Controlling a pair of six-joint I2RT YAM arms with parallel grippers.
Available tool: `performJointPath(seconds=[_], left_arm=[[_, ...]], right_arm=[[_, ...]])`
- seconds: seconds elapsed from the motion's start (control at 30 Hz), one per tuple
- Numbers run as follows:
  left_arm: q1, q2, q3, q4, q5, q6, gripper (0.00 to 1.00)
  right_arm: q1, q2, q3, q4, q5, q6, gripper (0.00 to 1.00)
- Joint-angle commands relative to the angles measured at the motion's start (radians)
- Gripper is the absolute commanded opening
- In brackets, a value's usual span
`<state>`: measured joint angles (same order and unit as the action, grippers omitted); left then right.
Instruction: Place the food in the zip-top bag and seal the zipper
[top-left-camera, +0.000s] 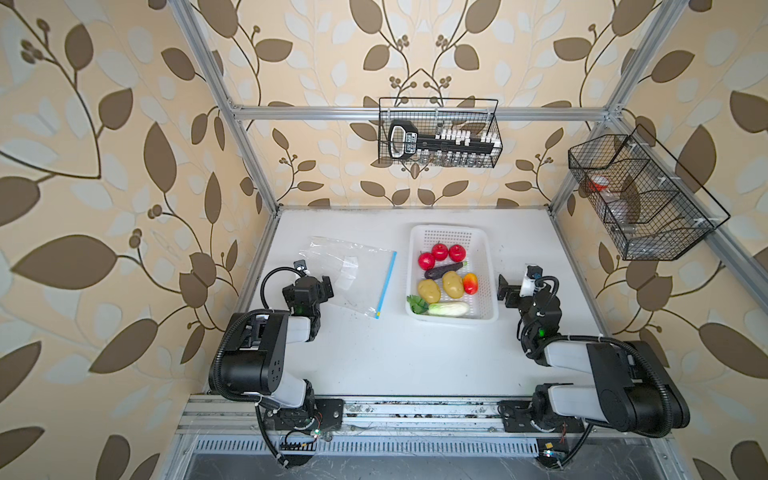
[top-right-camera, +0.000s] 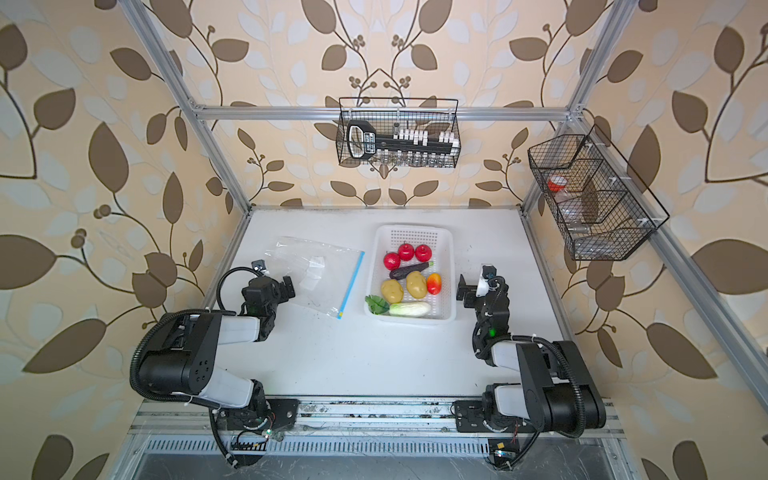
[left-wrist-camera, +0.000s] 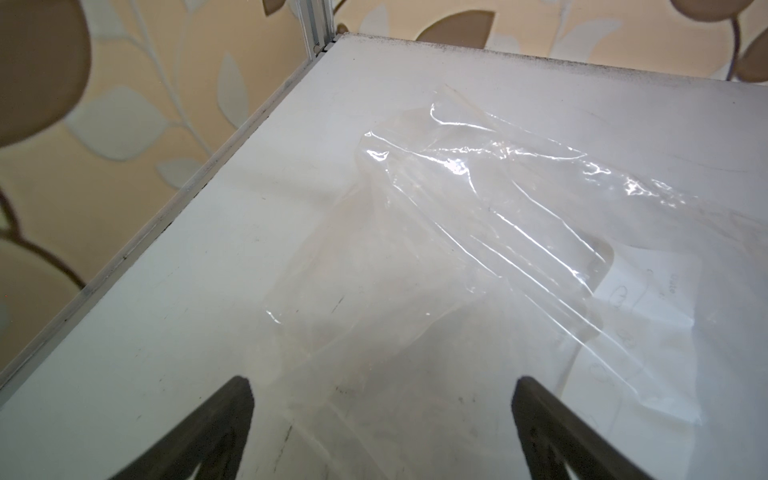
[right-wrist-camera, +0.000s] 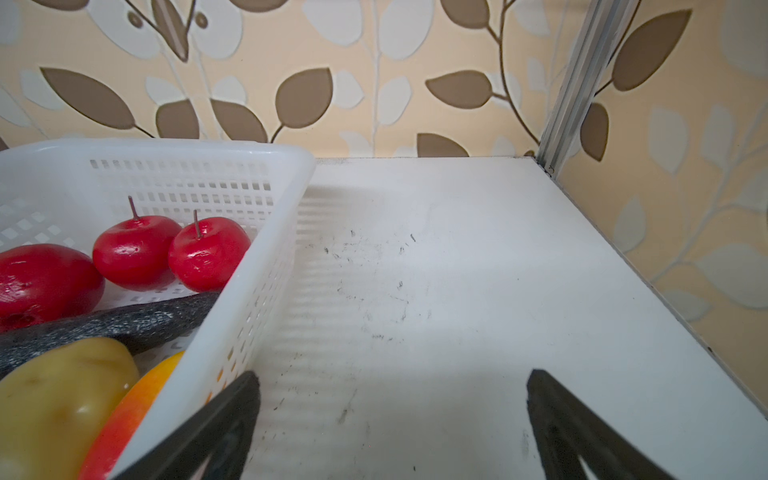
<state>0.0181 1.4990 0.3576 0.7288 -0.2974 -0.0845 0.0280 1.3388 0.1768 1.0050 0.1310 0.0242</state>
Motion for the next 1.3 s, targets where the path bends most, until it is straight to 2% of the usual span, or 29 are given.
performJointPath(seconds=[0.0,1.1,1.27], left_arm=[[-0.012,-0.006,0.017,0.031,-0.021,-0.004,0.99],[-0.016,-0.008,0.017,0.031,-0.021,-0.004,0.99],[-0.015,-0.008,0.020,0.026,0.032,0.019,0.99]], right_arm=[[0.007,0.007,0.000,0.014,0.009,-0.017,1.00],[-0.009,0.010,0.006,0.004,-0.026,-0.012,1.00],[-0.029,0.010,0.006,0.005,-0.057,0.000,1.00]])
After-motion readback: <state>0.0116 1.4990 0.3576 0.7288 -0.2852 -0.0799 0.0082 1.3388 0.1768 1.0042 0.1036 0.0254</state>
